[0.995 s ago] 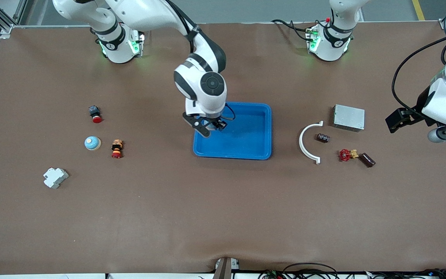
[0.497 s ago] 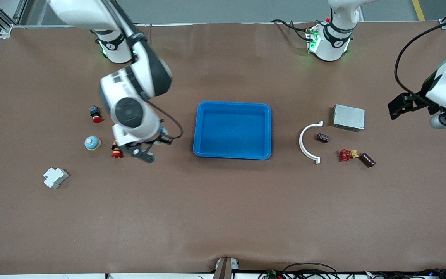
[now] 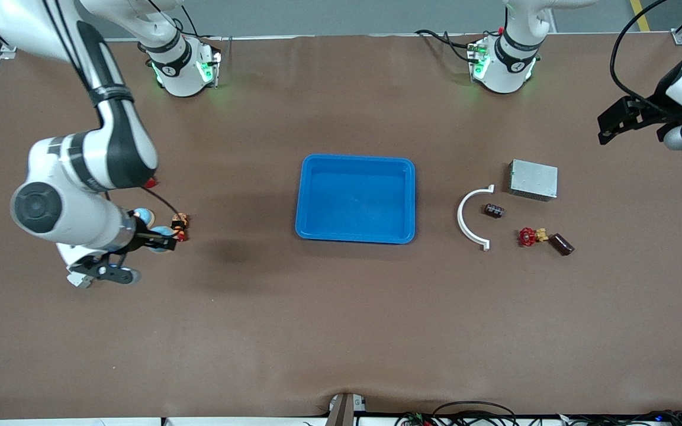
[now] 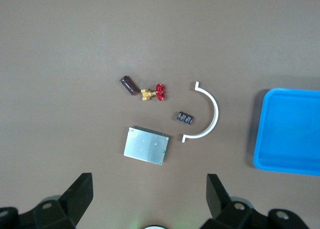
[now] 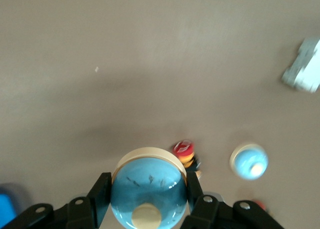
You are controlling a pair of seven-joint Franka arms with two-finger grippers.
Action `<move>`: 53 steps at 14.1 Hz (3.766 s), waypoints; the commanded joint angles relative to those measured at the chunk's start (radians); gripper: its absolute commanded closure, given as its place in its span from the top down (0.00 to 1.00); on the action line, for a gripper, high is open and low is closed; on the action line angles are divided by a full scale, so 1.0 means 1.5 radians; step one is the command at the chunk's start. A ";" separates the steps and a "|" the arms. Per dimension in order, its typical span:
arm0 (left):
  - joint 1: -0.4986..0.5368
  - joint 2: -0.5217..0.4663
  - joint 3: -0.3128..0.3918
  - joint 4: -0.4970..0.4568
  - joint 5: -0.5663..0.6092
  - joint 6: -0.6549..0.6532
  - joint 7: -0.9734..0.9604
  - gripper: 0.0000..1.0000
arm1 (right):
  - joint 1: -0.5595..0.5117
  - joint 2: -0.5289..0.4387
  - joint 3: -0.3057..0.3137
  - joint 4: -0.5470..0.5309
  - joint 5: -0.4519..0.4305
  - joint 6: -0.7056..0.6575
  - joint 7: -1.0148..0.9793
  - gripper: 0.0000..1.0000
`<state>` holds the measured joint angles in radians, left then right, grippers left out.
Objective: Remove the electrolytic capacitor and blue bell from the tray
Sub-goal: 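Carry the second bell toward the white breaker with the right gripper, then lower the bell beside the first bell and open the right gripper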
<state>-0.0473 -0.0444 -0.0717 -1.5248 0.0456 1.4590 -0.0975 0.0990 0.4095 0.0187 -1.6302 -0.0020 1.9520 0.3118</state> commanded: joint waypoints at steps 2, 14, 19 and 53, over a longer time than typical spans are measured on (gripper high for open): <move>-0.004 -0.055 0.014 -0.062 -0.014 0.021 0.049 1.00 | -0.060 -0.011 0.013 -0.070 -0.010 0.117 -0.103 0.00; 0.001 -0.049 0.011 -0.051 -0.014 0.036 0.051 1.00 | -0.166 0.091 0.014 -0.073 -0.008 0.170 -0.207 0.00; -0.004 -0.044 0.006 -0.040 -0.018 0.035 0.036 1.00 | -0.177 0.109 0.014 -0.074 -0.008 0.171 -0.208 0.00; 0.009 -0.005 -0.002 -0.028 -0.016 0.061 -0.039 1.00 | -0.196 0.185 0.015 -0.080 0.001 0.287 -0.203 1.00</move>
<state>-0.0482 -0.0496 -0.0782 -1.5691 0.0321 1.5536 -0.1503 -0.1742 0.6849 0.0196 -1.7495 -0.0030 2.3720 0.0017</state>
